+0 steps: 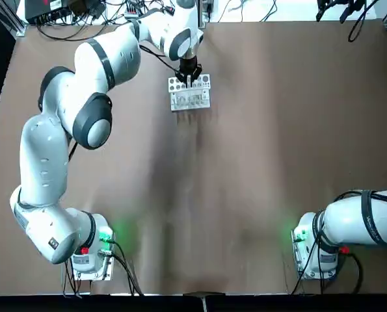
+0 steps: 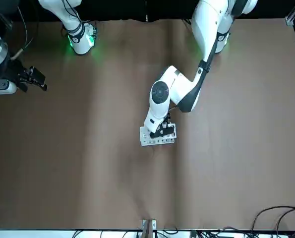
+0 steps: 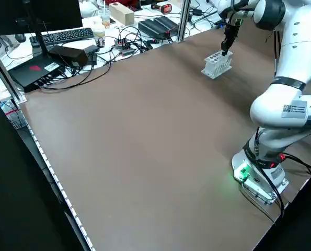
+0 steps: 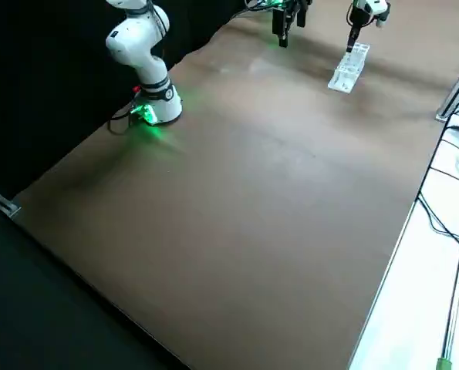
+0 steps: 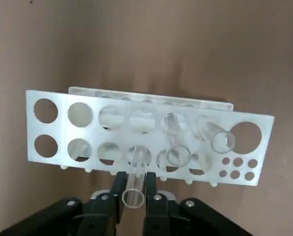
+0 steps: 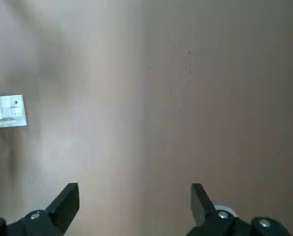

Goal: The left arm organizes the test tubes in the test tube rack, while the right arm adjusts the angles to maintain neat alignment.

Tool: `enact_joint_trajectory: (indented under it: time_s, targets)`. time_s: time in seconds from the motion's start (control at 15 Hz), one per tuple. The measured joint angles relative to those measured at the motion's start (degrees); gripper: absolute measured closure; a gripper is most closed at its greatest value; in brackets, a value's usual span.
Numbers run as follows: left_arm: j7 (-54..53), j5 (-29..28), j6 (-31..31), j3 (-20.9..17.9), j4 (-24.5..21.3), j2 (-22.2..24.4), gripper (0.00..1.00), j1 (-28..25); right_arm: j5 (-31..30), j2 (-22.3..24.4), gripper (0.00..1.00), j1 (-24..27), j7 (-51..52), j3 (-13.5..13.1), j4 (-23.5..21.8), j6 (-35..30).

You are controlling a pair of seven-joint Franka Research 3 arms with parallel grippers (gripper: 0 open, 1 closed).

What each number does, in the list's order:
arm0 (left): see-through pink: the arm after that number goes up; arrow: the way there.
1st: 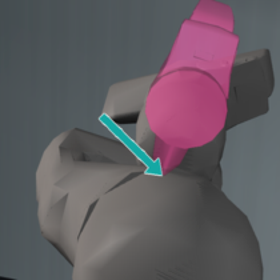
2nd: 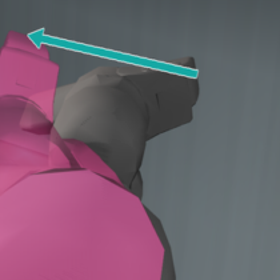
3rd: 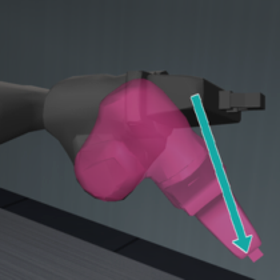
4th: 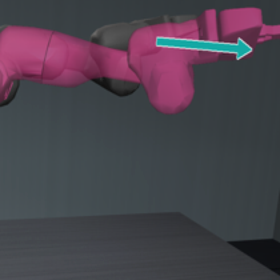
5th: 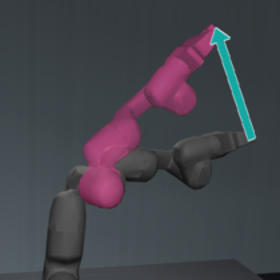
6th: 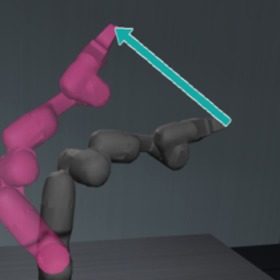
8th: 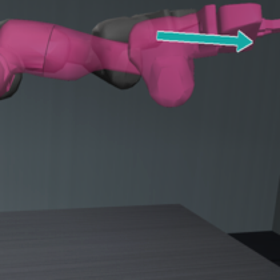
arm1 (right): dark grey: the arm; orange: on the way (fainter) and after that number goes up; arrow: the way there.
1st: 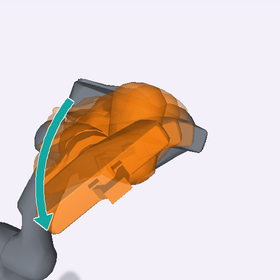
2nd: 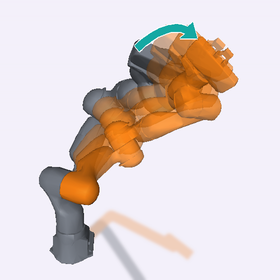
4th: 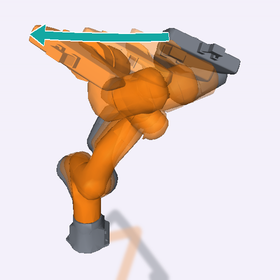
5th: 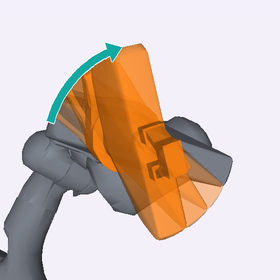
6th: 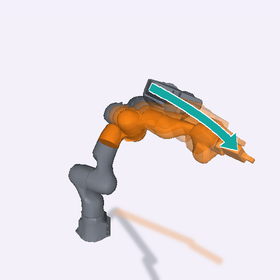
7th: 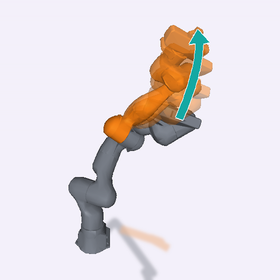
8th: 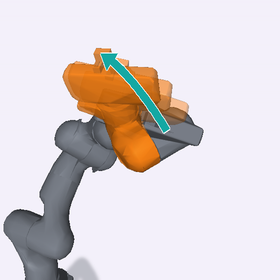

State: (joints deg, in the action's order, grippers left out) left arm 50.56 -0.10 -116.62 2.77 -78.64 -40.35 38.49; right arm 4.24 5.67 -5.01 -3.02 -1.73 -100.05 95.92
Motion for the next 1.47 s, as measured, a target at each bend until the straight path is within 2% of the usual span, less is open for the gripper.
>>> enact_joint_trajectory:
  time_s: [0.73,1.47]
  targets:
    - [0.0,0.03,-0.15,0.05,0.03,0.0,0.82,0.03,0.0,0.0,0.0,0.0,0.0,0.0,0.0,0.0]
    - [0.02,2.15,-0.14,-0.06,0.03,0.0,0.79,0.02,0.0,0.0,0.0,-0.07,0.0,0.0,-0.01,0.0]
